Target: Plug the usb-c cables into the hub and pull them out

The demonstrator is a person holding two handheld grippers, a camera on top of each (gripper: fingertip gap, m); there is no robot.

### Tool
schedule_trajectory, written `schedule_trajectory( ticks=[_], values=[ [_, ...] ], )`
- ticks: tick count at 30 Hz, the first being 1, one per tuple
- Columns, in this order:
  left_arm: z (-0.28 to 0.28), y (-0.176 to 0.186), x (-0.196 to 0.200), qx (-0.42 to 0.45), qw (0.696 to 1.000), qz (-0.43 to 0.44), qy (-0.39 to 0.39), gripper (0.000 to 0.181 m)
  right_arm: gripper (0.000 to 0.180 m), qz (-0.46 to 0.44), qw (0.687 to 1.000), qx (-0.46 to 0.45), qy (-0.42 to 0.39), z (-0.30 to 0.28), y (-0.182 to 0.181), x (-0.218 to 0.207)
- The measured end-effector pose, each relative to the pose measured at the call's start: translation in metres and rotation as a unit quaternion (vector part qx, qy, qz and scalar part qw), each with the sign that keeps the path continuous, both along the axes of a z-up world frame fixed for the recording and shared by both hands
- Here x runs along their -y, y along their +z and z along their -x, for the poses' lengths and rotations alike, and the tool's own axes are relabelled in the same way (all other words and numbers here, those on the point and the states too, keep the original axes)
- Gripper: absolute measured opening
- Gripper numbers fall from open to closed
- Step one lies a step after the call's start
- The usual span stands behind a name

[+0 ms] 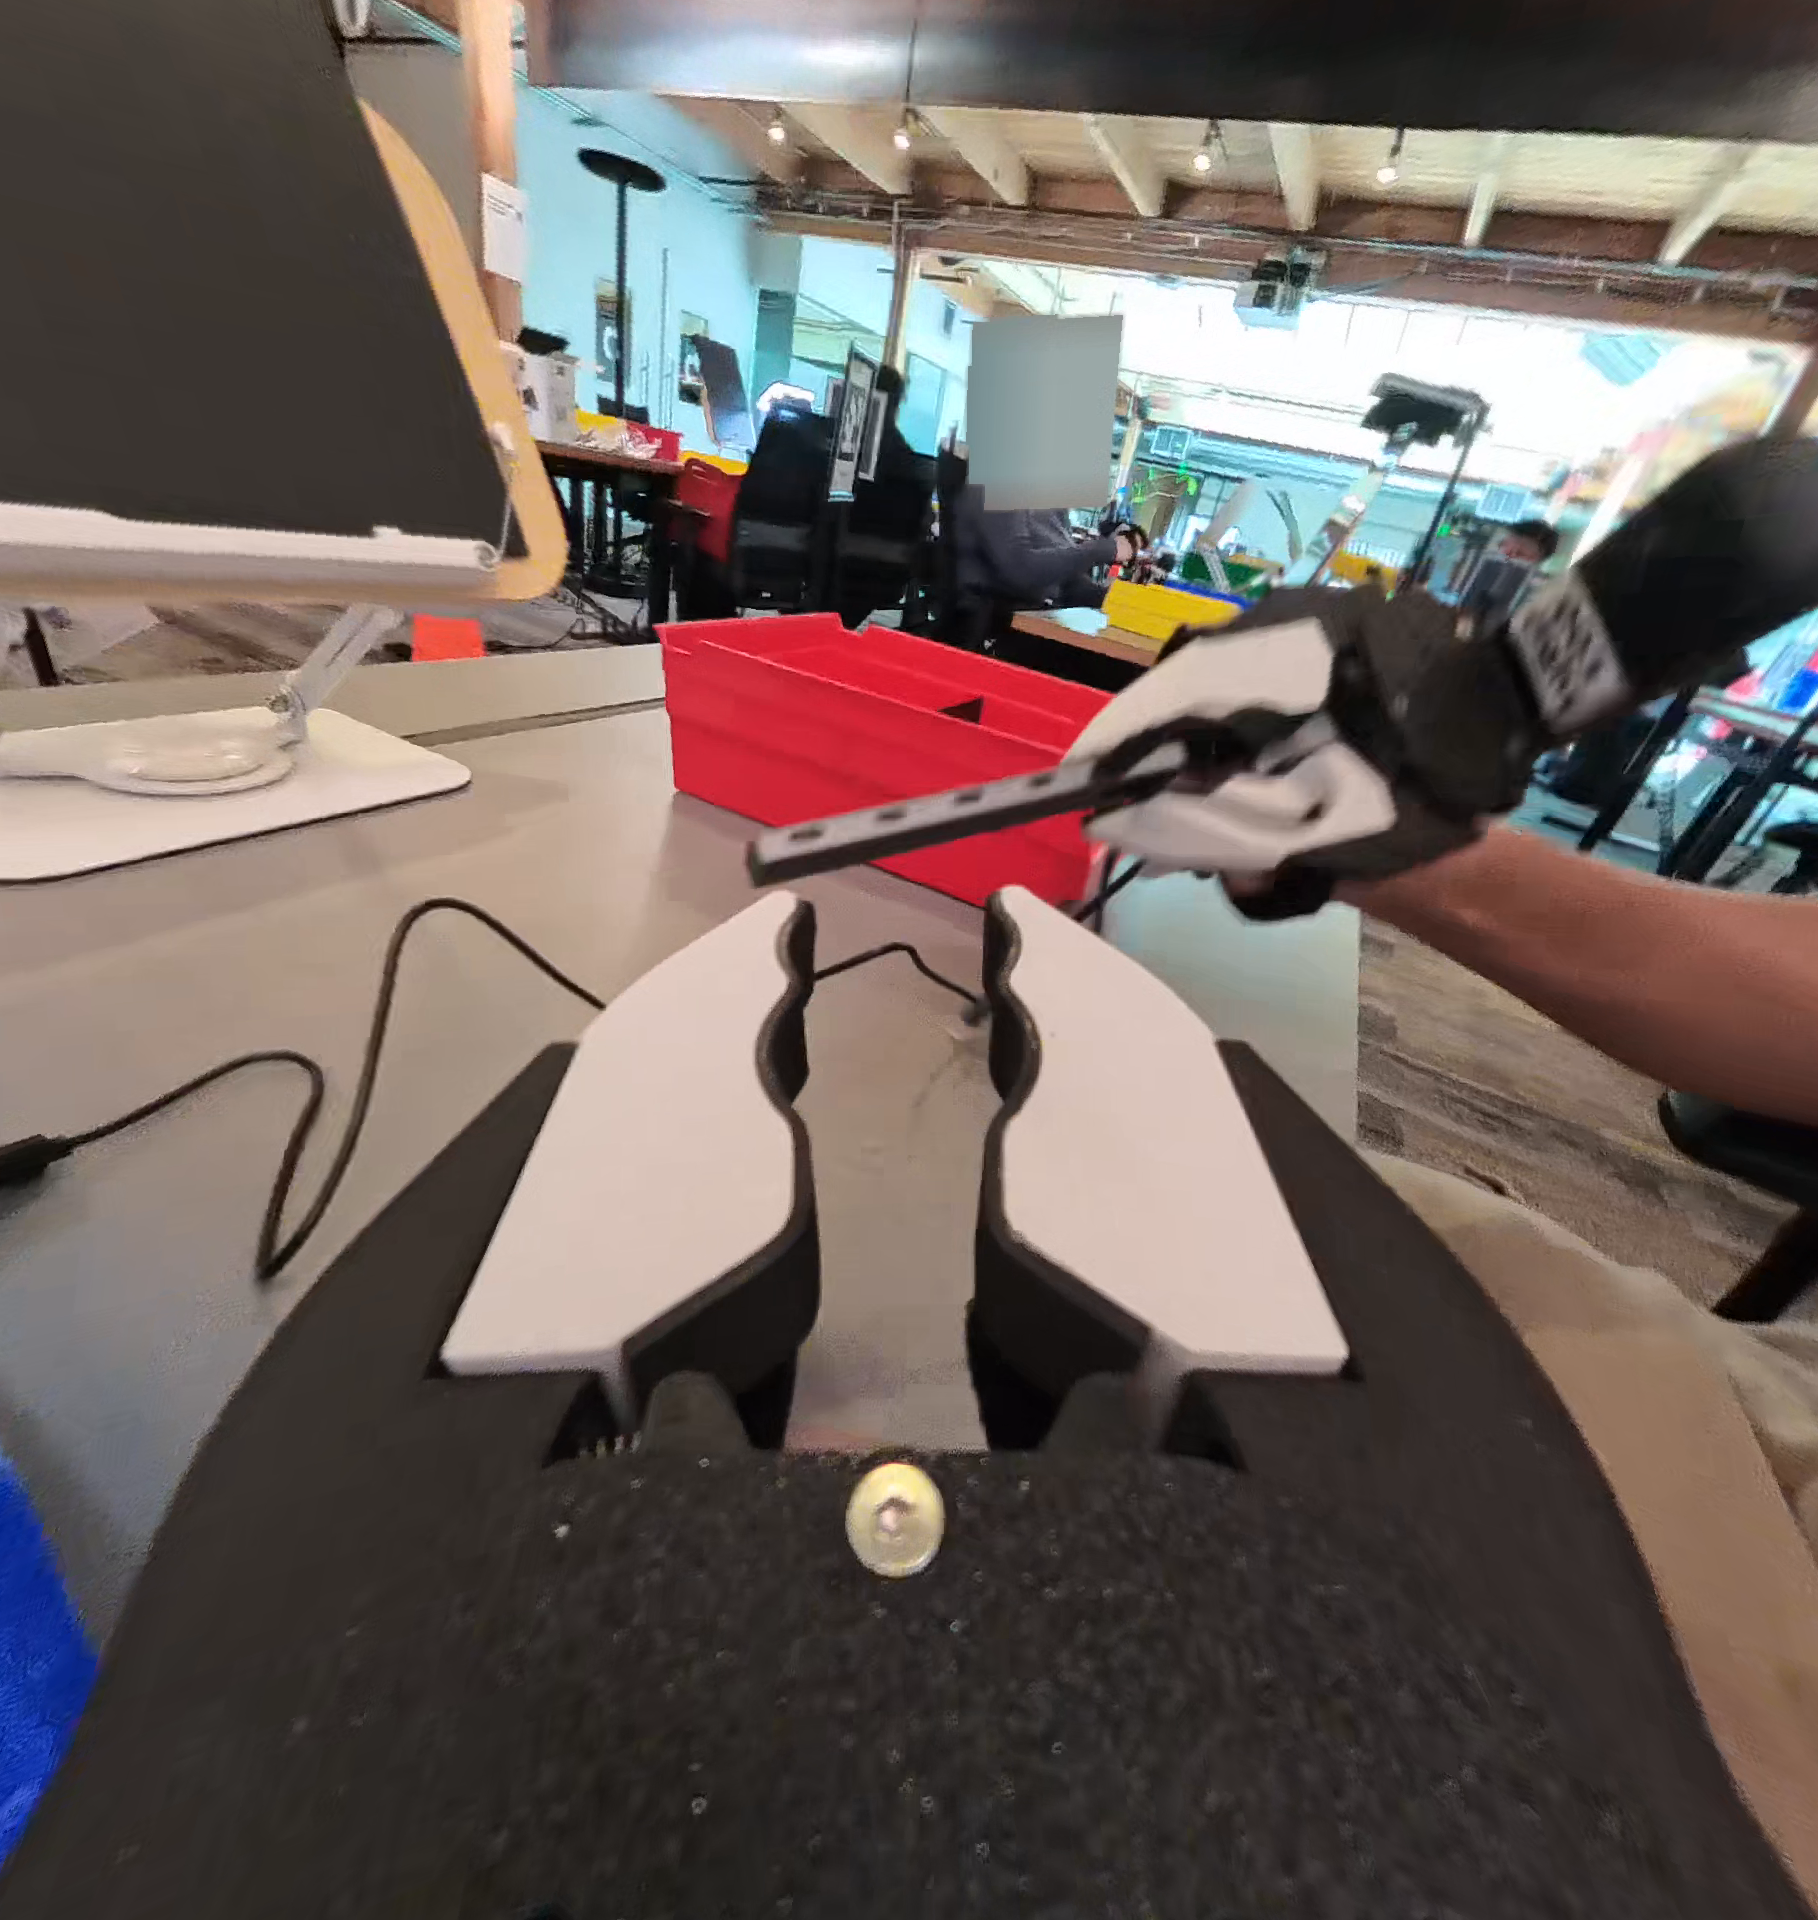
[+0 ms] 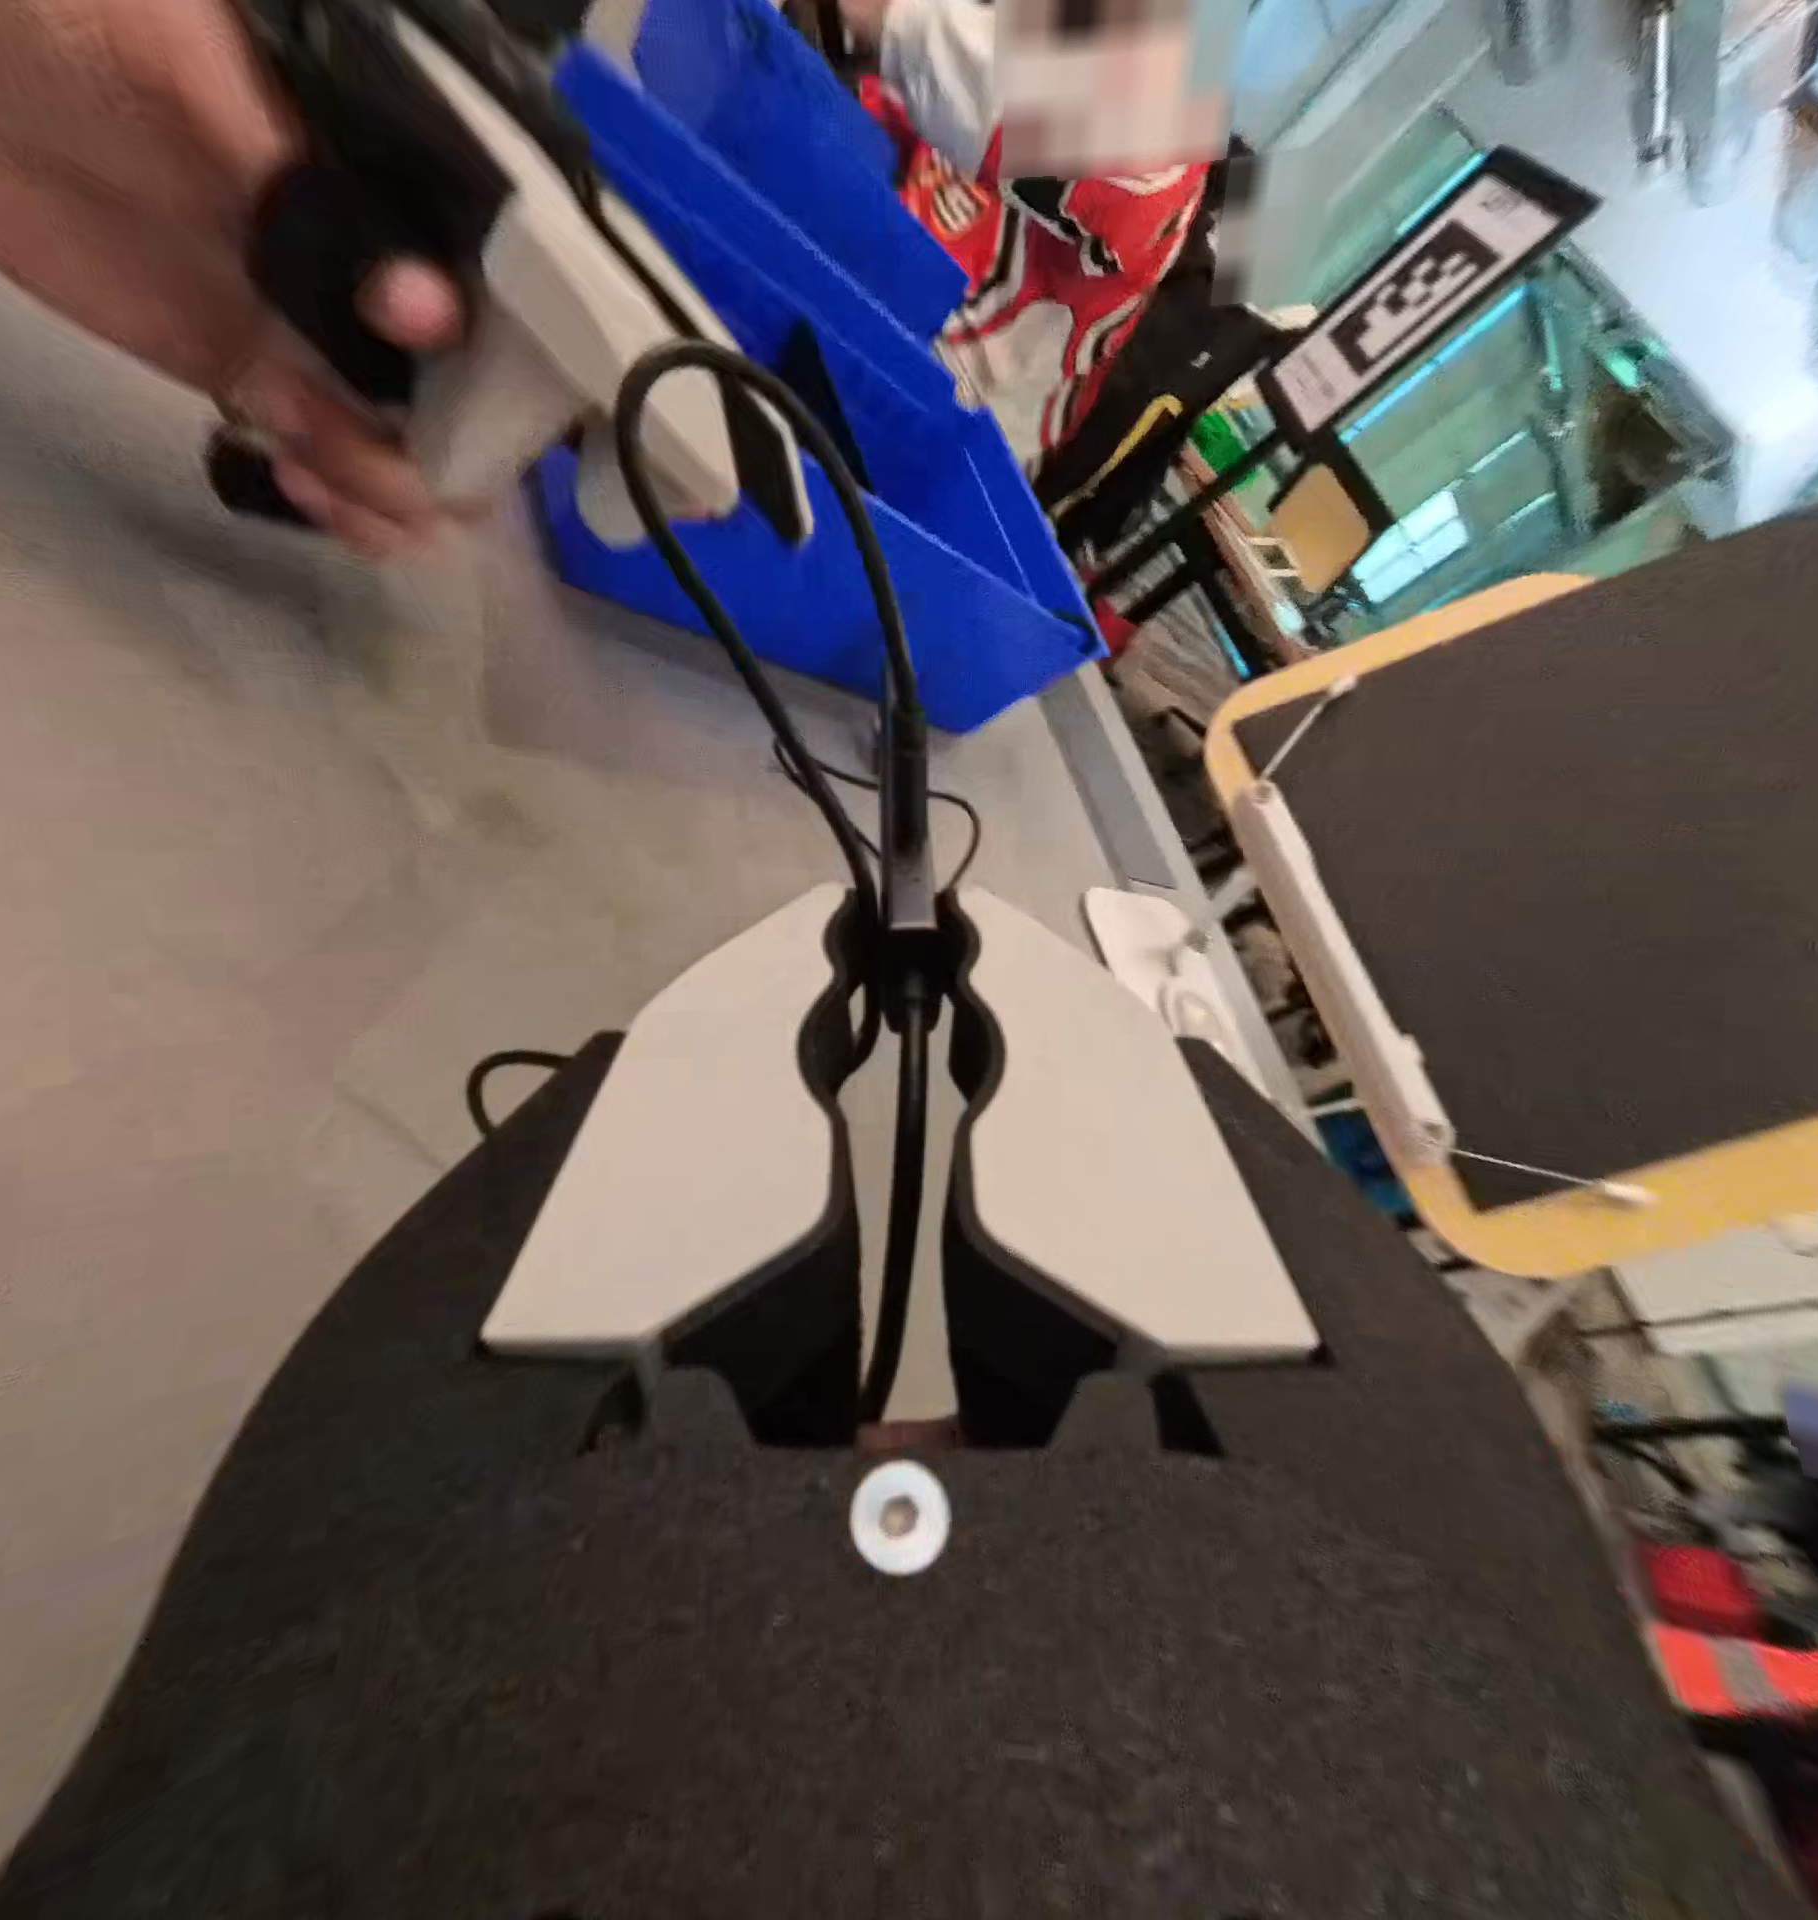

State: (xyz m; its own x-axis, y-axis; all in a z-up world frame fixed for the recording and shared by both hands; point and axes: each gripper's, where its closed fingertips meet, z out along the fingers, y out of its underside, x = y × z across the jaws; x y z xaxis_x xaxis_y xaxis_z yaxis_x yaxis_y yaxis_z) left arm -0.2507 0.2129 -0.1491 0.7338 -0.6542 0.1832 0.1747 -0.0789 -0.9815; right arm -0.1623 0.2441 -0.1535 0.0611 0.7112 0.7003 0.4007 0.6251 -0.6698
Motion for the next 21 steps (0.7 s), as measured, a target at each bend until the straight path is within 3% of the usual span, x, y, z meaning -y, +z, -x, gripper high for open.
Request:
schedule_trajectory(
  ticks=[3, 7, 12, 17, 21],
  values=[
    [-0.008, 0.004, 0.010, -0.002, 1.000, 0.016, -0.011, 0.030, 0.013, -0.073, 0.996, 0.029, -0.039, 0.006, -0.026, -0.010],
    [-0.042, -0.017, 0.016, -0.092, 0.994, 0.060, -0.019, 0.043, 0.013, -0.110, 0.992, 0.046, -0.032, 0.018, -0.043, -0.002],
    [-0.064, -0.045, 0.010, -0.167, 0.979, 0.118, 0.005, 0.031, 0.013, -0.155, 0.987, 0.043, -0.010, 0.029, -0.044, 0.019],
    [-0.063, -0.042, 0.004, -0.153, 0.980, 0.123, 0.024, 0.013, 0.013, -0.198, 0.979, 0.049, -0.013, 0.031, -0.049, 0.024],
    [-0.058, -0.046, 0.001, -0.153, 0.979, 0.127, 0.039, 0.010, 0.013, -0.216, 0.975, 0.048, -0.029, 0.032, -0.050, 0.023]
  ],
)
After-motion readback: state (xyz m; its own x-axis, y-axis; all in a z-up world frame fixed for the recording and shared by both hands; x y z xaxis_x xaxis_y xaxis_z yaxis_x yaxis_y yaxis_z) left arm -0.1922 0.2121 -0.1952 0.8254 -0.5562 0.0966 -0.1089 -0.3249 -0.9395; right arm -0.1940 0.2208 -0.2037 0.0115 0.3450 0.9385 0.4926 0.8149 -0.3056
